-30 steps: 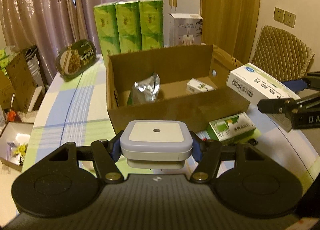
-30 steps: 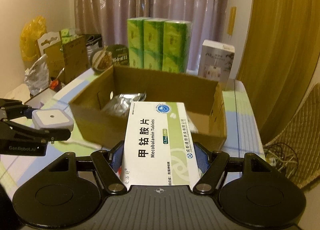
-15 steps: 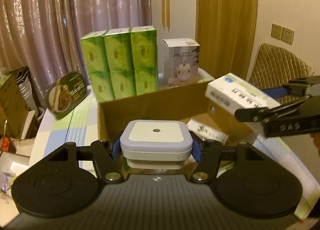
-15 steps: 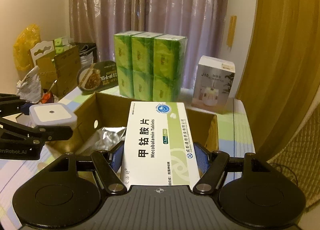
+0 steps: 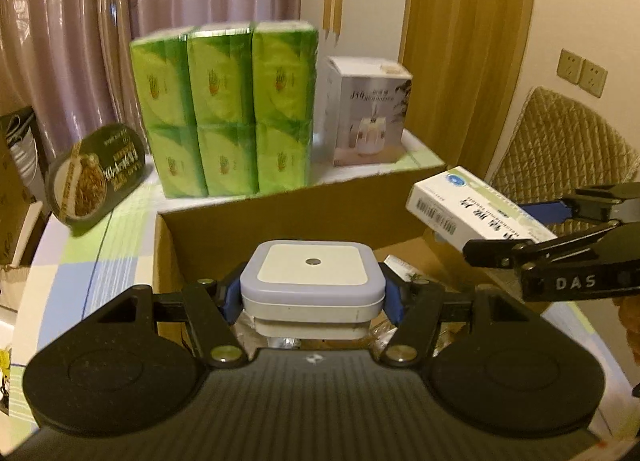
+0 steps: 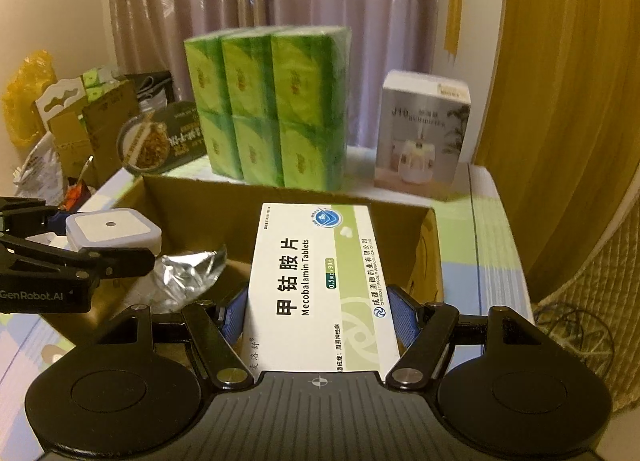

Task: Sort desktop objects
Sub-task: 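Carry the white container and tablet box over the cardboard box with both tools, then open the left tool to drop the white container while the right tool releases the tablet box inside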

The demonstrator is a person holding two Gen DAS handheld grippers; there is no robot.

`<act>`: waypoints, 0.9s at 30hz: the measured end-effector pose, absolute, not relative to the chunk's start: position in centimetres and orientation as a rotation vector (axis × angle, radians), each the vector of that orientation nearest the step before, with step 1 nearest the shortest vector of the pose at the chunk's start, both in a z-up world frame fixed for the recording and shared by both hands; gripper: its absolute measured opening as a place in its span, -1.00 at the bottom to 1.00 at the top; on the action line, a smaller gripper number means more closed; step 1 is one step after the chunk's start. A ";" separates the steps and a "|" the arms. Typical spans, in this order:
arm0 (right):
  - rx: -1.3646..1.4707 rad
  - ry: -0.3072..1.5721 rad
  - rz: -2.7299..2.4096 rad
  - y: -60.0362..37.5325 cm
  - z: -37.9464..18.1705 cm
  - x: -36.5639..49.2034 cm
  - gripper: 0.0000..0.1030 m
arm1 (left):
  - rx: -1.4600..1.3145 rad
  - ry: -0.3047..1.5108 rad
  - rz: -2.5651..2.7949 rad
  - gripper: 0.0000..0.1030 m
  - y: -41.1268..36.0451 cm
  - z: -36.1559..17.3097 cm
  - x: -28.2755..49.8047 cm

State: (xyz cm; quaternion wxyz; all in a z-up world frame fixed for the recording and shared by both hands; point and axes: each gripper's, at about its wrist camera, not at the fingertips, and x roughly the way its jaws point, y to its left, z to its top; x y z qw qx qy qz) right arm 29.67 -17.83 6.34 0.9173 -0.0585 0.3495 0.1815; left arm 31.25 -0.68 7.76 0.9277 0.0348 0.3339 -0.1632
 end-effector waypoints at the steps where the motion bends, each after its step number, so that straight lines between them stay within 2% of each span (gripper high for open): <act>1: -0.117 0.726 0.372 -17.9 6.0 29.8 0.32 | 0.067 0.692 -0.333 0.18 -0.6 7.4 31.5; 12: -0.098 0.761 0.366 -18.1 4.4 30.7 0.32 | 0.069 0.720 -0.334 0.20 -1.0 5.2 32.6; 27: -0.094 0.781 0.377 -17.7 3.7 30.6 0.32 | 0.033 0.701 -0.303 0.25 1.5 6.3 30.7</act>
